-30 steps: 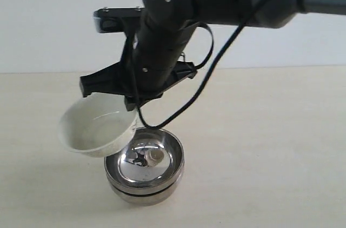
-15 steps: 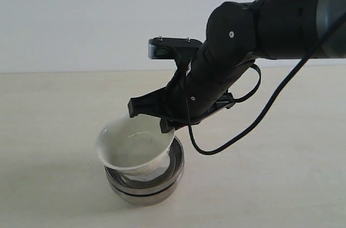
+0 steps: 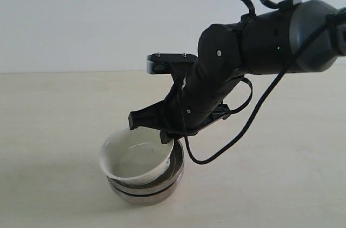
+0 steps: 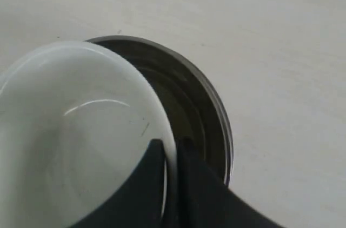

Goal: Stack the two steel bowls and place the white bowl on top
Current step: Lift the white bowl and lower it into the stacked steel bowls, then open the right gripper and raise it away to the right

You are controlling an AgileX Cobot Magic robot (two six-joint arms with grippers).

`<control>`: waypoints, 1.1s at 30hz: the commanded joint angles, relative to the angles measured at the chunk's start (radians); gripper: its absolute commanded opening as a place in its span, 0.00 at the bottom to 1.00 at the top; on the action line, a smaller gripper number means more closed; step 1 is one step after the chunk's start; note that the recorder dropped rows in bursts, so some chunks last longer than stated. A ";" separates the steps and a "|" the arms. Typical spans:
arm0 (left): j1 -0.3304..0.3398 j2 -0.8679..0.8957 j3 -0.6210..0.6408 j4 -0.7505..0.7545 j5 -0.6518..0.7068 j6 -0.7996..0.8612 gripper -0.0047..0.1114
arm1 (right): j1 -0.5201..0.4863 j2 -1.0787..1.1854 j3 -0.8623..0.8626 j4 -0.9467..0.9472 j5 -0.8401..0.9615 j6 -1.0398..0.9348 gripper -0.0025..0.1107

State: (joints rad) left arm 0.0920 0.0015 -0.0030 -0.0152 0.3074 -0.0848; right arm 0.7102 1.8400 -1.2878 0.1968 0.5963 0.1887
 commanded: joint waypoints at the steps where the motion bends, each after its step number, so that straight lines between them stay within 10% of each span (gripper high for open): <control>1: 0.003 -0.001 0.003 0.002 0.000 -0.003 0.08 | -0.004 0.018 0.000 0.005 -0.036 -0.006 0.02; 8: 0.003 -0.001 0.003 0.002 0.000 -0.003 0.08 | -0.004 0.029 0.000 0.002 -0.044 0.014 0.03; 14: 0.003 -0.001 0.003 0.002 0.000 -0.003 0.08 | -0.004 0.022 0.000 0.002 -0.031 -0.004 0.53; 25: 0.003 -0.001 0.003 0.002 0.000 -0.003 0.08 | -0.004 -0.236 -0.002 -0.229 0.115 0.089 0.45; 30: 0.003 -0.001 0.003 0.002 0.000 -0.003 0.08 | -0.004 -0.381 0.081 -0.437 0.117 0.220 0.04; 33: 0.003 -0.001 0.003 0.002 0.000 -0.003 0.08 | -0.004 -0.466 0.203 -0.459 -0.030 0.255 0.02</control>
State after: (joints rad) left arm 0.0920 0.0015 -0.0030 -0.0152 0.3074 -0.0848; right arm 0.7102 1.4390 -1.1720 -0.2214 0.6770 0.4041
